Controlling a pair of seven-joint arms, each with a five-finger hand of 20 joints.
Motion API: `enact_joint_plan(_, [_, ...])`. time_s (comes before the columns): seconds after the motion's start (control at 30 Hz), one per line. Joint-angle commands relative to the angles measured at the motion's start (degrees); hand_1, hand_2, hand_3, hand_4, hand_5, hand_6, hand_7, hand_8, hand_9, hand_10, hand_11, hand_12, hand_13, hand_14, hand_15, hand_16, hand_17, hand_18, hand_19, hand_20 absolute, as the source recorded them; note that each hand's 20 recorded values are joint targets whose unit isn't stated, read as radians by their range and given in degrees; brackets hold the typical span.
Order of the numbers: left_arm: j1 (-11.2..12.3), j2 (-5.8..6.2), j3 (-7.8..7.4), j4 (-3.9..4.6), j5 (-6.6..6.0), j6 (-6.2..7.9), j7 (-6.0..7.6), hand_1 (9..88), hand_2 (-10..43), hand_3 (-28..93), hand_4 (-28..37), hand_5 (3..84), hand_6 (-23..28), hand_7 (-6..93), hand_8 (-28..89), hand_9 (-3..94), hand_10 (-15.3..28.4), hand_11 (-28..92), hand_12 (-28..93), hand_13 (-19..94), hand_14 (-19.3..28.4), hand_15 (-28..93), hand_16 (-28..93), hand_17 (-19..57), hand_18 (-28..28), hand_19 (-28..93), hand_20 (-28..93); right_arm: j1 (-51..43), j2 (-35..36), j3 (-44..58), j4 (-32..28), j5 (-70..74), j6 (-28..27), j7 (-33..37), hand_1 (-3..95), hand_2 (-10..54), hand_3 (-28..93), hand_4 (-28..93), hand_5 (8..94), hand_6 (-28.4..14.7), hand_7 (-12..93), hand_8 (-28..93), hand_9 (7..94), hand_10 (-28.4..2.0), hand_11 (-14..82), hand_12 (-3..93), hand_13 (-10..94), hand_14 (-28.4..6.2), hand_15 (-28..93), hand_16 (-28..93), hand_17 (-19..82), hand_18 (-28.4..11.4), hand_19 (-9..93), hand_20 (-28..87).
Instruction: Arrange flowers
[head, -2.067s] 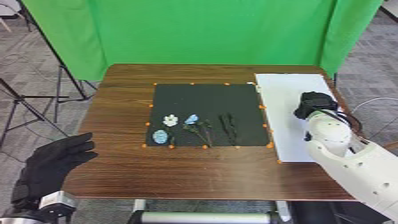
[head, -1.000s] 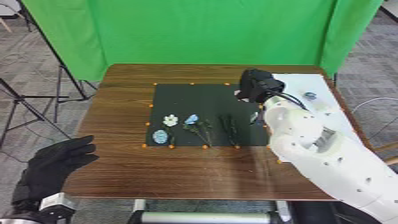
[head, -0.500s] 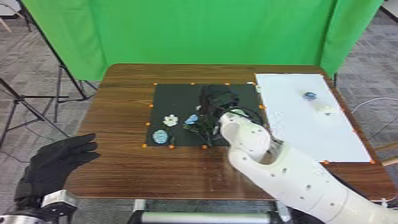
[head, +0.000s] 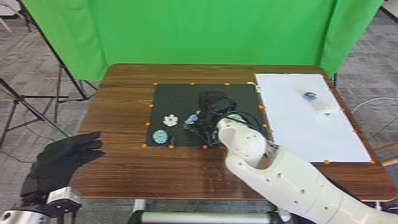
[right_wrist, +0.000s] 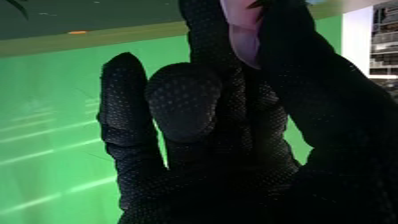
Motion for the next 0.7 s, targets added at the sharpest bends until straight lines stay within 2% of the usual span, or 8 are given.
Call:
enact_joint_plan(0.03, [0.5, 0.17, -0.18, 0.04, 0.13, -0.43, -0.19, 26.7, 5.7, 79, -16.7, 54.3, 16.0, 16.1, -8, 49.2, 24.3, 35, 12, 41, 28.4, 70, -13, 1.0, 28.4, 61, 51, -0.1, 0.0, 0.6, 0.6, -0.7, -0.4, 1.1, 51.5, -7.6, 73, -28, 75.5, 2.4, 33, -1, 86.4, -7.2, 15.6, 29.6, 77, -4.4, 71, 23, 44, -19.1, 93, 7])
enact_joint_plan(0.4, [0.6, 0.17, 0.08, 0.12, 0.08, -0.4, -0.32, 26.8, 5.7, 79, -16.7, 54.4, 16.0, 15.9, -8, 49.1, 24.3, 35, 12, 41, 28.4, 70, -13, 1.0, 28.4, 61, 51, -3.1, -1.0, 4.3, 0.0, -2.1, -3.1, -1.6, 51.1, -7.7, 74, -28, 73.5, 1.9, 33, -1, 84.9, -7.6, 14.8, 29.8, 77, -4.6, 71, 23, 44, -18.9, 93, 7])
enact_joint_plan(0.47, [0.2, -0.03, 0.13, 0.2, 0.16, -0.57, -0.71, 26.8, 5.7, 79, -16.7, 54.4, 16.0, 16.0, -8, 49.1, 24.3, 35, 12, 41, 28.4, 70, -13, 1.0, 28.3, 61, 51, -3.5, -1.0, 5.1, -0.1, -1.8, -3.3, -2.0, 50.6, -7.8, 74, -28, 72.4, 1.6, 33, -1, 84.2, -7.9, 14.7, 29.8, 77, -4.8, 71, 23, 44, -19.0, 93, 7])
enact_joint_plan(0.5, [0.2, -0.05, 0.16, 0.3, 0.14, -0.85, -0.79, 26.8, 5.7, 79, -16.6, 54.4, 16.0, 16.0, -8, 49.1, 24.3, 35, 12, 41, 28.4, 70, -13, 1.0, 28.3, 61, 51, -1.3, -0.3, 0.6, -0.1, 0.4, -1.1, 1.2, 50.2, -7.9, 75, -28, 71.9, 1.3, 33, -1, 83.8, -8.2, 14.8, 29.6, 76, -5.0, 71, 24, 44, -19.0, 93, 7])
enact_joint_plan(0.57, [0.4, 0.06, 0.27, 0.28, 0.2, -0.62, -0.46, 26.8, 5.7, 79, -16.6, 54.4, 16.0, 16.0, -8, 49.1, 24.3, 35, 12, 41, 28.4, 70, -13, 1.0, 28.3, 61, 51, -1.5, -0.9, 1.4, -0.2, 1.2, -1.9, 1.3, 49.8, -7.8, 75, -28, 71.3, 1.1, 33, -1, 83.1, -8.5, 15.2, 29.1, 76, -5.1, 71, 23, 44, -19.1, 93, 7])
enact_joint_plan(0.7, [0.2, -0.13, 0.22, 0.23, 0.24, -0.56, -0.87, 26.9, 5.6, 80, -16.2, 54.4, 16.0, 16.0, -8, 49.2, 24.4, 35, 12, 41, 28.4, 70, -13, 1.0, 28.4, 61, 51, -1.7, -0.9, 1.5, -0.4, 1.8, -2.2, 1.4, 48.8, -8.0, 75, -28, 70.3, 0.4, 33, -1, 81.9, -8.8, 16.9, 27.7, 76, -5.3, 72, 23, 44, -18.9, 93, 9])
